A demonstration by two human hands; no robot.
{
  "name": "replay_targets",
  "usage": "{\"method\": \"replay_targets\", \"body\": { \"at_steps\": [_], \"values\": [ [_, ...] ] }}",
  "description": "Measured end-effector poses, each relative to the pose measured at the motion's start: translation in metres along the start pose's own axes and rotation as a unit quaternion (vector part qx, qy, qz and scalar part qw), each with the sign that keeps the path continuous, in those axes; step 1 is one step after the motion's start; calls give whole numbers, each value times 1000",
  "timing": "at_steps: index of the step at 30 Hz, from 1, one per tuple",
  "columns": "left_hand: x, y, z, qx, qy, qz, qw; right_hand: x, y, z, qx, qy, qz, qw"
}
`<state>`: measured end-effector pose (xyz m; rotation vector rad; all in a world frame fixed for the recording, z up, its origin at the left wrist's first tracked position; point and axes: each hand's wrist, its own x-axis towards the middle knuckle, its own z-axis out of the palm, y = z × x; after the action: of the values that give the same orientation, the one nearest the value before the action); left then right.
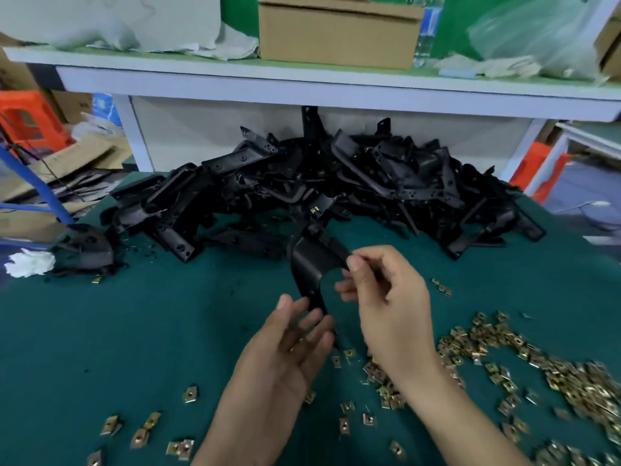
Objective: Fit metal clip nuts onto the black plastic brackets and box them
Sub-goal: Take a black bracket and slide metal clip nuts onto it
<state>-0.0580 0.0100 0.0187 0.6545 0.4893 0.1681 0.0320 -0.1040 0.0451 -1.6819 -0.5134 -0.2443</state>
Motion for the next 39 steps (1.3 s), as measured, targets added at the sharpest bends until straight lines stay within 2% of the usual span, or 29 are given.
{"method": "replay_targets", "body": {
  "at_steps": [3,7,10,13,15,16,18,19,20,24,30,33,36,39],
  "values": [
    [-17,-2,2,-47,-36,-11,998,-31,-9,-22,36,-44,43,997],
    [-42,4,3,-42,-130,-80,987,-63,-11,-52,20,-113,22,993],
    [-55,-4,3,-6,-130,-115,985,-78,-13,-74,59,-162,17,985],
    [-69,-20,3,27,-118,-128,984,-88,-14,-90,48,-160,15,986],
    [-76,-30,4,17,-106,-103,989,-92,-4,-105,-56,-126,63,988],
    [-78,-34,4,9,-95,-91,991,-93,3,-116,-159,-107,109,976],
    [-80,-41,-2,-10,-75,-83,994,-98,14,-137,-383,-114,203,894],
    [-80,-44,-5,-15,-74,-82,994,-102,19,-144,-442,-135,239,854],
    [-80,-48,-8,-12,-78,-80,994,-106,24,-147,-460,-149,258,836],
    [-75,-62,-15,27,-79,-62,995,-111,29,-147,-409,-126,217,877],
    [-68,-75,-23,62,-95,-49,992,-108,31,-147,-368,-68,215,902],
    [-66,-79,-24,57,-79,-55,994,-108,31,-149,-318,-40,207,924],
    [-66,-81,-21,44,-66,-56,995,-110,26,-148,-219,-25,212,952],
    [-67,-84,-17,37,-84,-57,994,-117,12,-141,-25,-43,255,966]
  ]
}}
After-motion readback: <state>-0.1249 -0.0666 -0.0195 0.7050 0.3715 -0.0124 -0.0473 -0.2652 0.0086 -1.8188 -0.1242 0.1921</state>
